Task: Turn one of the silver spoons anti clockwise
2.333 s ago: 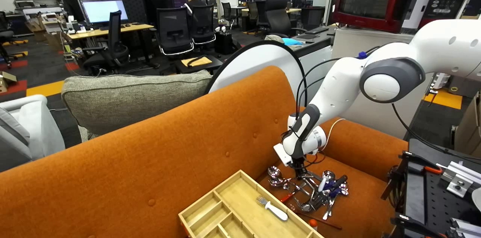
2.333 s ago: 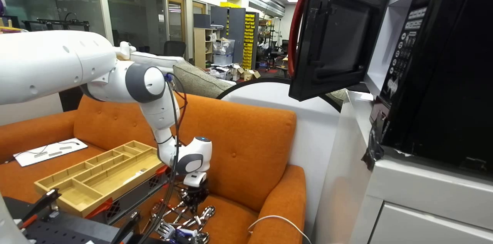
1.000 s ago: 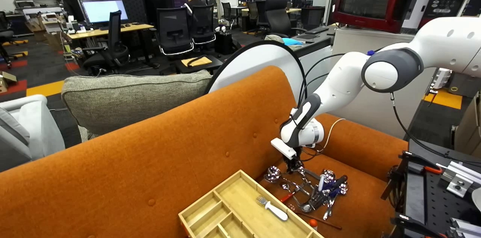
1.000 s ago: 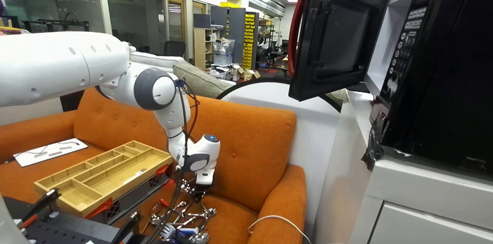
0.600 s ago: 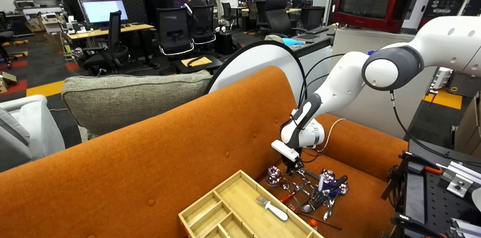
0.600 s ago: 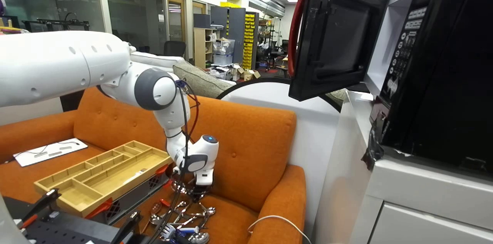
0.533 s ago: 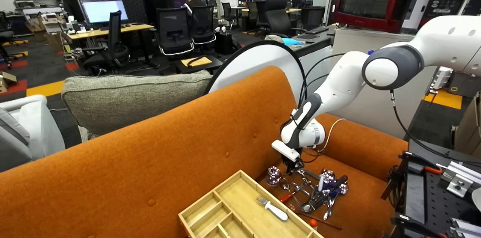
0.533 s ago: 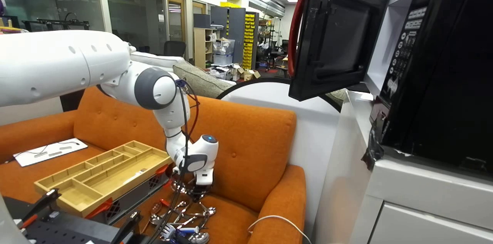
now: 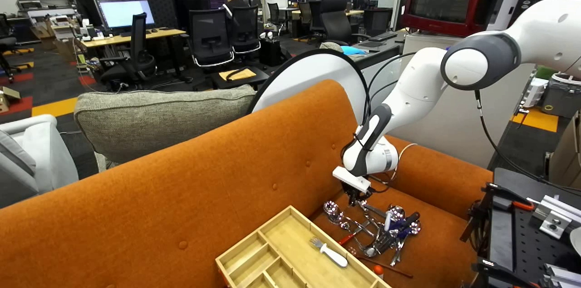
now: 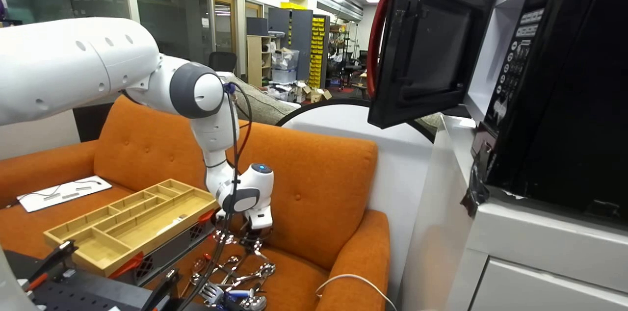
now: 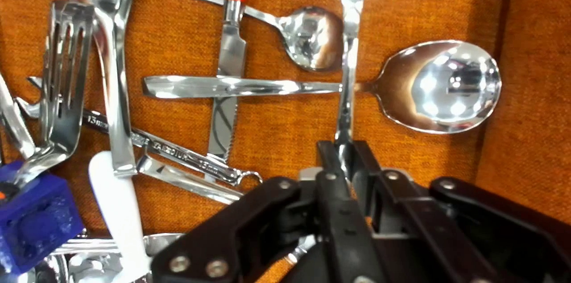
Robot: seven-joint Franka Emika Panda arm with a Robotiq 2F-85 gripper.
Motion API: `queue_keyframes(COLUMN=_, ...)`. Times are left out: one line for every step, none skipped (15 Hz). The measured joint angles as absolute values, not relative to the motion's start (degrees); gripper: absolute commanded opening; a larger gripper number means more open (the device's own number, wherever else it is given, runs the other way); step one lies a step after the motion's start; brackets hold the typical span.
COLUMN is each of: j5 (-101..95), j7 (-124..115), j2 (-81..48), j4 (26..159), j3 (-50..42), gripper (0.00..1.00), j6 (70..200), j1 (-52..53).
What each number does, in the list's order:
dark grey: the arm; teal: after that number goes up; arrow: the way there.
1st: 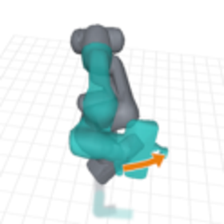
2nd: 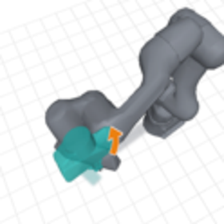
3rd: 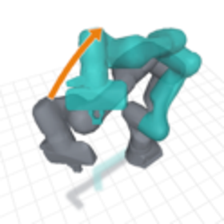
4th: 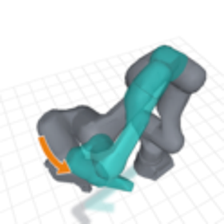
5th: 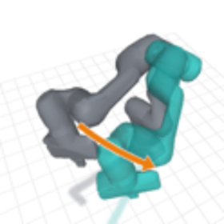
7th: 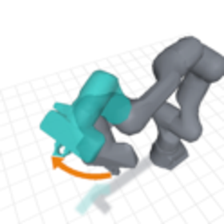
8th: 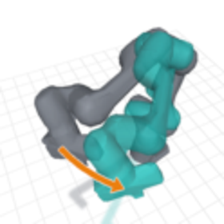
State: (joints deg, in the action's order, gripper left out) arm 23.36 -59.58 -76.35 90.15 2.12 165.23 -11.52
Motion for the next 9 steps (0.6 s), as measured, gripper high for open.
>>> queue_keyframes(j5=23.35, j7=-57.74, j2=-75.52, j4=91.33, j3=2.15, gripper=0.03, j6=165.23, j1=-11.11)
queue_keyframes(j5=23.35, j7=-55.85, j2=-74.92, j4=92.42, j3=2.18, gripper=0.03, j6=165.23, j1=-10.65)
queue_keyframes(j5=23.34, j7=-54.08, j2=-74.42, j4=93.32, j3=2.11, gripper=0.03, j6=165.23, j1=-10.08)
queue_keyframes(j5=23.31, j7=-52.6, j2=-73.99, j4=94.08, j3=1.87, gripper=0.03, j6=165.23, j1=-9.39)
queue_keyframes(j5=23.29, j7=-51.33, j2=-73.72, j4=94.6, j3=1.42, gripper=0.03, j6=165.23, j1=-8.57)
queue_keyframes(j5=23.28, j7=-50.27, j2=-73.6, j4=94.86, j3=0.78, gripper=0.03, j6=165.23, j1=-7.63)
queue_keyframes(j5=23.26, j7=-49.45, j2=-73.57, j4=94.93, j3=0.0, gripper=0.03, j6=165.24, j1=-6.65)
queue_keyframes(j5=23.24, j7=-48.5, j2=-73.57, j4=94.94, j3=-0.61, gripper=0.03, j6=165.24, j1=-5.82)
queue_keyframes(j5=23.23, j7=-47.54, j2=-73.58, j4=94.94, j3=-0.94, gripper=0.03, j6=165.23, j1=-5.22)
